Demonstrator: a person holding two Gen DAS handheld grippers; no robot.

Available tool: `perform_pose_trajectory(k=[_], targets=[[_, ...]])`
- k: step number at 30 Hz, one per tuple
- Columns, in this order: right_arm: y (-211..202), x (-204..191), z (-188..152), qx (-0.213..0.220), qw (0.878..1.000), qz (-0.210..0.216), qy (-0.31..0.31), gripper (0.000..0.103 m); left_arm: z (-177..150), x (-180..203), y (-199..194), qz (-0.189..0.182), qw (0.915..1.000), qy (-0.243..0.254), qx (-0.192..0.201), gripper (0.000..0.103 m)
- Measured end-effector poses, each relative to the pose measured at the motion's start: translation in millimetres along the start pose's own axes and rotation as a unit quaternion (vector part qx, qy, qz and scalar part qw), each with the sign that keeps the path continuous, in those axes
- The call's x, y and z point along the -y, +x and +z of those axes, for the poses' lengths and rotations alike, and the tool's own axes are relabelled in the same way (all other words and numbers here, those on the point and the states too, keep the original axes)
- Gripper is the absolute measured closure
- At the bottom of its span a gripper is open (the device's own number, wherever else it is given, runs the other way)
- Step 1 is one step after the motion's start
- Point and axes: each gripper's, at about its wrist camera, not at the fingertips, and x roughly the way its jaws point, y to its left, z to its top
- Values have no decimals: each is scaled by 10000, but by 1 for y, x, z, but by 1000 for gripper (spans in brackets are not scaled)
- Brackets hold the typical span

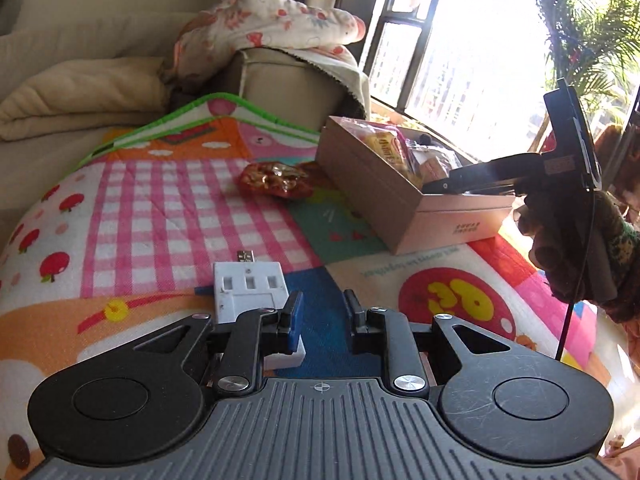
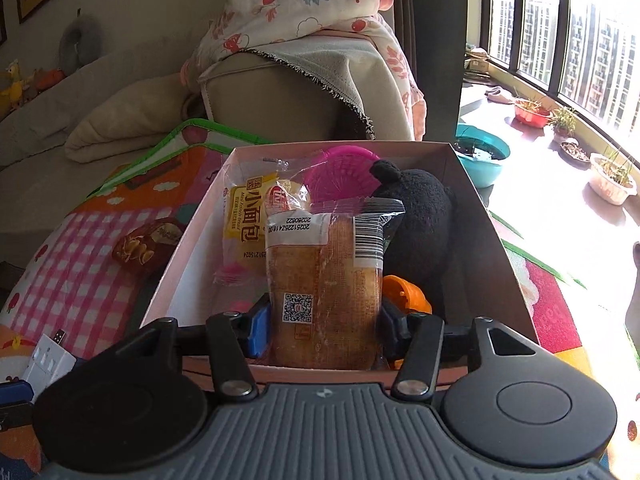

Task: Organize objects
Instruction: 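Grasp the white charger with the left gripper while the right gripper grasps the red quail-egg bag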

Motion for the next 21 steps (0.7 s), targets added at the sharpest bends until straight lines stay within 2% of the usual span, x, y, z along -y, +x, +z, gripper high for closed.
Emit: perform_pose_trajectory(k=[1, 3, 4, 7, 10, 13, 16, 19, 21], targets=[[-4, 0, -1, 34, 10000, -29, -31, 47, 1, 1, 2, -21, 10000, -8, 15, 80], [-13, -2, -2, 157, 9997, -105, -171, 35, 2, 4, 5, -71, 10000, -31, 60, 80], [-19, -5, -1, 265, 9992, -148, -265, 32, 3, 6, 6, -84, 9999, -34, 84, 80], [-39, -18, 4, 664, 9955, -302, -607, 28, 3, 8, 8, -28, 9999, -13, 135, 80], [-52, -38, 17, 871, 9932, -47, -775, 22, 3, 6, 6, 214, 9995, -25, 236, 80], [-46, -65, 36, 739, 9930, 399, -830, 22, 1, -2, -2, 470, 9982, -109, 350, 80], [-22, -101, 60, 418, 9926, 771, -834, 16, -3, -15, -10, 598, 9970, -300, 391, 80], [24, -134, 81, -138, 9938, 881, -671, 15, -8, -29, -18, 748, 9951, -492, 409, 80], [57, -151, 87, -475, 9942, 776, -580, 15, -12, -37, -22, 800, 9940, -617, 414, 80]])
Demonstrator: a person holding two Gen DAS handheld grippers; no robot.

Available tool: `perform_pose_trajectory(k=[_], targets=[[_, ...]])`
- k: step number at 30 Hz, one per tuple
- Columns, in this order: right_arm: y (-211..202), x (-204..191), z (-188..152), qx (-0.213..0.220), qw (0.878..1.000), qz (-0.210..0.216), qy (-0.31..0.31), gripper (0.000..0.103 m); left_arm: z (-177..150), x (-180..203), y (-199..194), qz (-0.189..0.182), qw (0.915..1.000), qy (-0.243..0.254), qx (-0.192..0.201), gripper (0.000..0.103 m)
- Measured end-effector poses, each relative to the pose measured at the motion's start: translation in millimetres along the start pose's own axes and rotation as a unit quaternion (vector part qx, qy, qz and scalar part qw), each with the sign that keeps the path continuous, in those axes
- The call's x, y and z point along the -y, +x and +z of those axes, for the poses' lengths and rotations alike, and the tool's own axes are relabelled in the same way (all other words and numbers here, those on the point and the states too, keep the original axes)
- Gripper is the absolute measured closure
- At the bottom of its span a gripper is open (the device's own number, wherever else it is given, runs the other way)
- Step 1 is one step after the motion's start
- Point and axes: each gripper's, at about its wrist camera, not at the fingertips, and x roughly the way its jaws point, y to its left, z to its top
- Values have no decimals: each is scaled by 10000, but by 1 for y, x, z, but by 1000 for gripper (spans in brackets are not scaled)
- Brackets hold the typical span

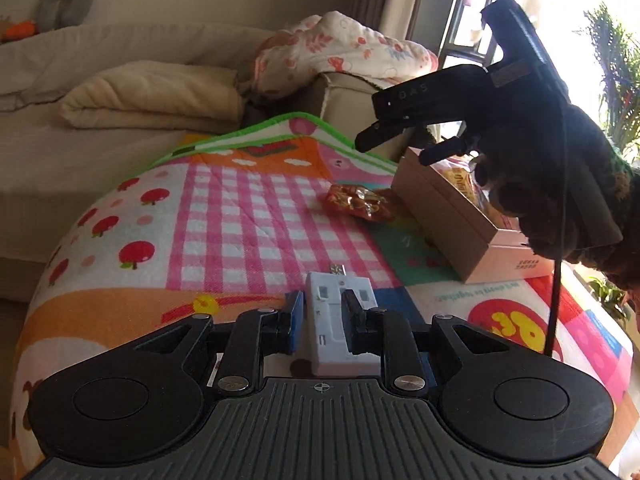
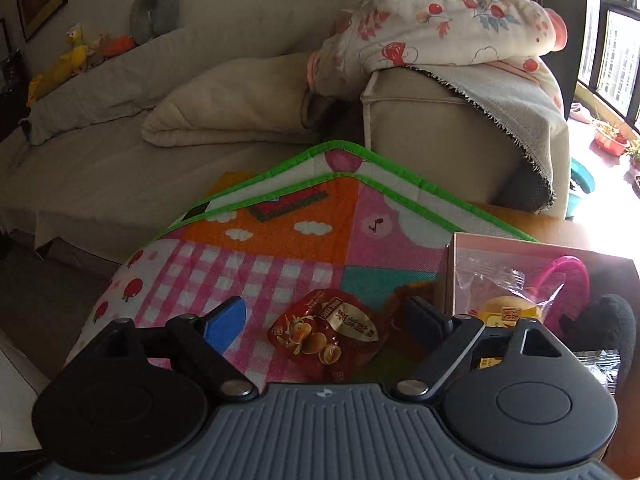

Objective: Organize objects

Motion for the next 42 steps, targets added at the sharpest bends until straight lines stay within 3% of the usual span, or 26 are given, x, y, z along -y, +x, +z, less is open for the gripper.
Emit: perform_pose_trajectory(k=[5, 7, 8, 10, 14, 22, 28, 30, 31, 32, 33, 35, 42], targets=[[58, -18, 3, -263, 9981, -539, -122, 16, -7, -18, -9, 39, 9998, -184, -52, 80], [70, -19, -1, -469, 9975, -523, -103, 27, -9, -23, -10, 43, 9997, -229, -89, 80], [72, -19, -4, -555, 9972, -493, -85, 35, -9, -25, -10, 40, 9996, -255, -102, 80], [65, -22, -12, -487, 9974, -486, -225, 35, -10, -29, -8, -6, 9994, -321, -128, 80], [37, -32, -35, -512, 9964, -127, -668, 47, -10, -28, -2, -140, 9990, -361, -201, 80], [-24, -29, -92, -456, 9933, 329, -1012, 47, -14, -14, 8, -223, 9988, -188, -386, 80], [-64, -20, -147, -350, 9904, 386, -1279, 47, -13, -12, 12, -245, 9984, -206, -474, 80], [-71, -16, -164, -314, 9898, 228, -1372, 47, -10, -10, 15, -246, 9982, -208, -507, 80], [-76, -13, -174, -211, 9892, 60, -1450, 44, -9, -9, 16, -272, 9980, -219, -521, 80], [-82, -11, -181, -76, 9884, -71, -1515, 34, -8, -8, 17, -317, 9978, -245, -531, 80], [-86, -9, -186, 9, 9873, -187, -1577, 27, -6, -6, 19, -355, 9975, -283, -537, 80], [-95, -2, -194, 140, 9870, -345, -1562, 26, -3, -4, 22, -362, 9973, -351, -524, 80], [-100, 15, -189, 356, 9940, -100, -1032, 25, 6, 9, 23, -356, 9978, -415, -363, 80]])
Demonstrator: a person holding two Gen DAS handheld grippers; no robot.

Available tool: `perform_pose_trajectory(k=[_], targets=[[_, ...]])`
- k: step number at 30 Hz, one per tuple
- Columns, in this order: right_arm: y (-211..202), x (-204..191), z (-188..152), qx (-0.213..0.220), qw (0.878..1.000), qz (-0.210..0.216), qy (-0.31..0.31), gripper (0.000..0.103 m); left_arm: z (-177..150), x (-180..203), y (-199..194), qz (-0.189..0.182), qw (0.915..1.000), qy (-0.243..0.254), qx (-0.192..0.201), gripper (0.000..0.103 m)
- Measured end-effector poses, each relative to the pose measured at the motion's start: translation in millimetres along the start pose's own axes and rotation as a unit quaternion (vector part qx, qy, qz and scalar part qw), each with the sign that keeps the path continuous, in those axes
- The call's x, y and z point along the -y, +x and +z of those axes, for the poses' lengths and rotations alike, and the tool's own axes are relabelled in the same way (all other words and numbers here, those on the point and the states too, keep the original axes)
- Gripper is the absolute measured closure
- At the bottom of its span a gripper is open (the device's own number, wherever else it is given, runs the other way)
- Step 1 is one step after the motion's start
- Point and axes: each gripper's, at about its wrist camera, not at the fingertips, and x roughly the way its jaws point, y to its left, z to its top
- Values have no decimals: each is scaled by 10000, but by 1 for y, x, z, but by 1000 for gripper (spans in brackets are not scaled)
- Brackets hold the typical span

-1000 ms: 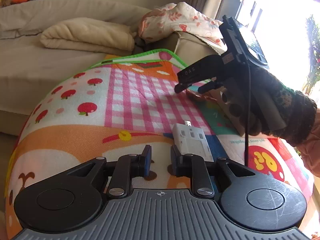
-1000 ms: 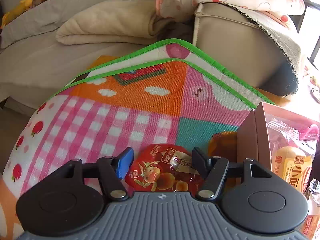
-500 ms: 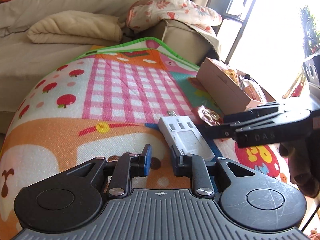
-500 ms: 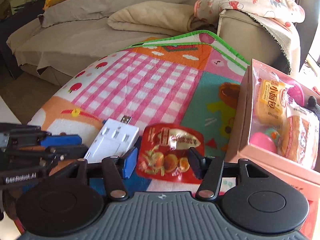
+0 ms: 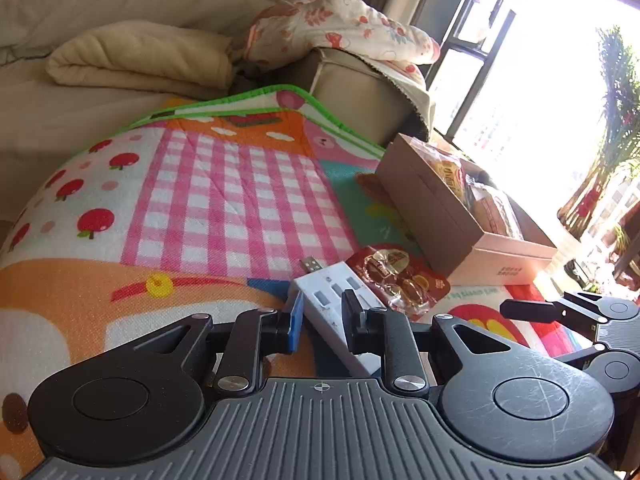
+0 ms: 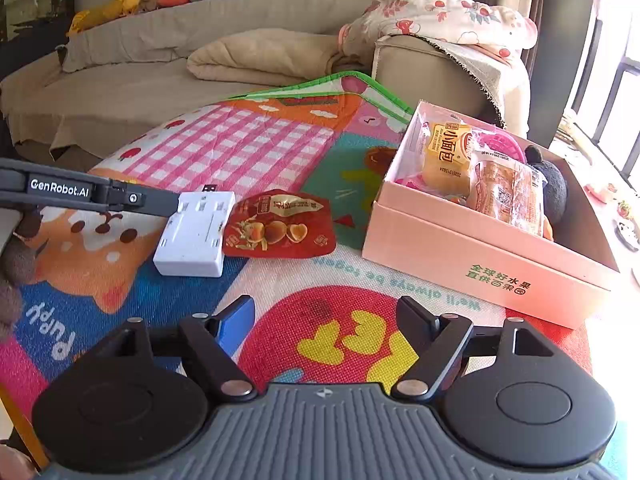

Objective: Organize objects

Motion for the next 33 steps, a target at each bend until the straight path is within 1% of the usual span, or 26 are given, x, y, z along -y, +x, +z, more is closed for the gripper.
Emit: perform_pose_trajectory(k=[4, 7, 10, 11, 12, 13, 14, 15, 17, 20, 22, 24, 25, 26, 27, 29, 30, 33], targets=[[13, 3, 11, 94, 9985, 332, 423, 25, -3, 5, -4, -24, 9999, 117, -33, 80], [27, 8, 23, 62, 9949, 557, 841, 25, -6, 4, -6, -54, 9999, 109, -77, 80], [40, 7, 33, 33, 9919, 658, 1086, 25, -6, 1, -8, -27, 10000, 65, -43, 80], [43, 6, 35, 26, 9915, 649, 1126, 27, -5, 0, -9, -9, 10000, 43, -15, 80], [45, 5, 36, 11, 9914, 644, 1141, 37, -3, -1, -9, 8, 10000, 29, 22, 80], [47, 4, 36, -17, 9915, 624, 1138, 43, 0, -1, -9, 1, 10000, 46, 46, 80], [47, 4, 35, -34, 9918, 630, 1115, 55, 4, 0, -8, -20, 9999, 80, 61, 80], [47, 5, 33, -61, 9920, 631, 1094, 59, 9, 1, -6, -63, 9999, 137, 76, 80], [43, 9, 28, -91, 9924, 632, 1048, 63, 20, 6, 4, -157, 9993, 320, 66, 80], [31, 15, 16, -75, 9953, 351, 900, 63, 39, 12, 30, -132, 9982, 579, -21, 80], [22, 23, 6, -72, 9957, 244, 887, 59, 51, 13, 51, -180, 9981, 574, -145, 80], [11, 31, -2, -28, 9961, 103, 871, 44, 60, 12, 71, -244, 9980, 445, -381, 80], [4, 35, -8, 37, 9963, -3, 853, 39, 62, 11, 80, -299, 9977, 364, -497, 80], [-2, 39, -11, 95, 9963, -98, 844, 32, 64, 9, 87, -366, 9971, 271, -607, 80], [-7, 44, -15, 148, 9961, -183, 855, 28, 65, 7, 92, -439, 9963, 167, -716, 80], [-16, 53, -21, 222, 9947, -293, 957, 23, 62, 8, 96, -605, 9942, -5, -892, 80], [-19, 58, -24, 243, 9939, -310, 1035, 20, 60, 10, 95, -671, 9933, -42, -940, 77], [-25, 70, -31, 284, 9919, -257, 1214, 14, 46, 26, 88, -893, 9898, -25, -1105, 75]])
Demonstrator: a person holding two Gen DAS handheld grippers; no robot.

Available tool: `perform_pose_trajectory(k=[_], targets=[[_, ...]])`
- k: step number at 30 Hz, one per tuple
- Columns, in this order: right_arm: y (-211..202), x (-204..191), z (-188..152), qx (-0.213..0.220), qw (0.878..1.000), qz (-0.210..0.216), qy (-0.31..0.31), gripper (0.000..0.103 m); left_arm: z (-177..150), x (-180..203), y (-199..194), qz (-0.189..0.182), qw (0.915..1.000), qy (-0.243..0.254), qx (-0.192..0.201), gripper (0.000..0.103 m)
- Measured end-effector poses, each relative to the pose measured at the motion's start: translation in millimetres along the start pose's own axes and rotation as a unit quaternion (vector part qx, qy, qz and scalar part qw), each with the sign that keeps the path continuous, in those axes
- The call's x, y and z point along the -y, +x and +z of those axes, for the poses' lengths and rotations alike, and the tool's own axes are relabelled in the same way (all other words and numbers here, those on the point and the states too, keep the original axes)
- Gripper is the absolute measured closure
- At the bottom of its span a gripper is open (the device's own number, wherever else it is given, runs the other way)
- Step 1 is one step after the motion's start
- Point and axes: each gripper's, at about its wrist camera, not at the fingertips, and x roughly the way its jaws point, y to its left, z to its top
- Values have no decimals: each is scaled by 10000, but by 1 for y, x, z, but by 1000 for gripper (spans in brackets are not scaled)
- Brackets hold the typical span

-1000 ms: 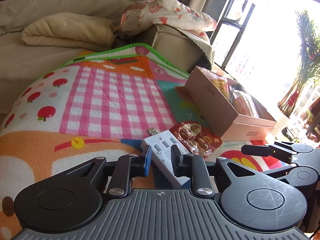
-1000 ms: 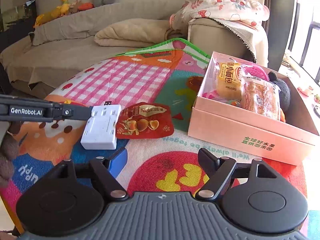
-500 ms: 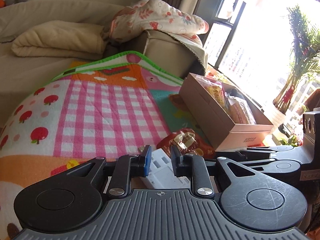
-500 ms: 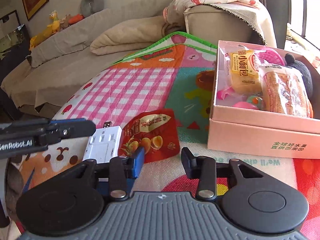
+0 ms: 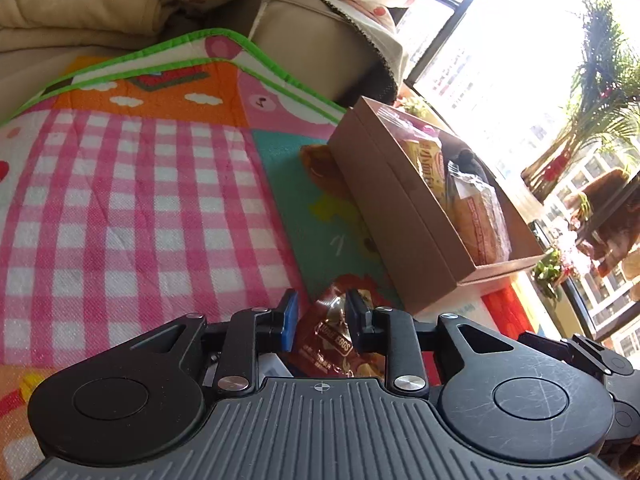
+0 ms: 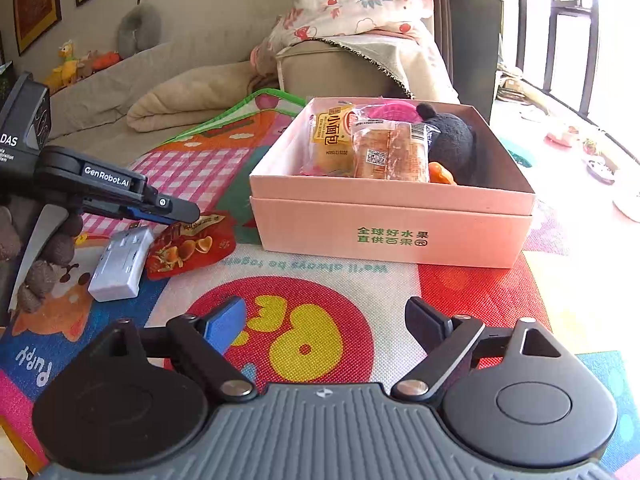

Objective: Organize objects

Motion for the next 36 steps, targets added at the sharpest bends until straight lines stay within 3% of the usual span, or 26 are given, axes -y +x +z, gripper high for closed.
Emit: perform_pose_trajectory(k=[4, 8, 10, 13, 16, 18, 20, 22, 25, 29, 34, 36], targets=[[-4, -1, -4, 0, 9998, 192, -96, 8, -26, 21, 2, -486, 9983, 5, -313, 75], [-4, -14, -6, -13, 9991, 337, -247, 2, -41, 39, -2, -570, 9975, 206, -352, 75], [-1, -21, -6, -43, 9991, 350, -250, 2, -45, 42, -14, -482, 9984, 241, -151, 75], [8, -29, -5, -137, 9990, 396, -159, 1, -53, 49, -42, 333, 9958, 705, 473, 75], [25, -39, 1, -275, 9985, 463, -62, 1, -63, 47, -68, 1313, 9816, 1041, 917, 75], [36, -47, 6, -321, 9984, 468, 7, 1, -67, 37, -81, 1772, 9747, 945, 979, 75], [47, -54, 12, -334, 9983, 464, 66, 1, -70, 24, -88, 1957, 9737, 714, 923, 75], [57, -60, 18, -311, 9989, 359, 38, 2, -74, 12, -93, 1967, 9759, 458, 823, 75], [60, -66, 21, -247, 9994, 126, -209, 25, -80, 1, -92, 1648, 9842, 53, 644, 75], [50, -55, 16, -286, 9991, 87, -284, 27, -79, 3, -82, 1188, 9912, -212, 548, 75], [27, -22, 0, -212, 9991, -306, -190, 27, -78, 26, -55, 992, 9945, 236, 257, 71], [18, -3, -6, -190, 9988, -449, -64, 26, -81, 43, -45, 1072, 9908, 795, 211, 50]])
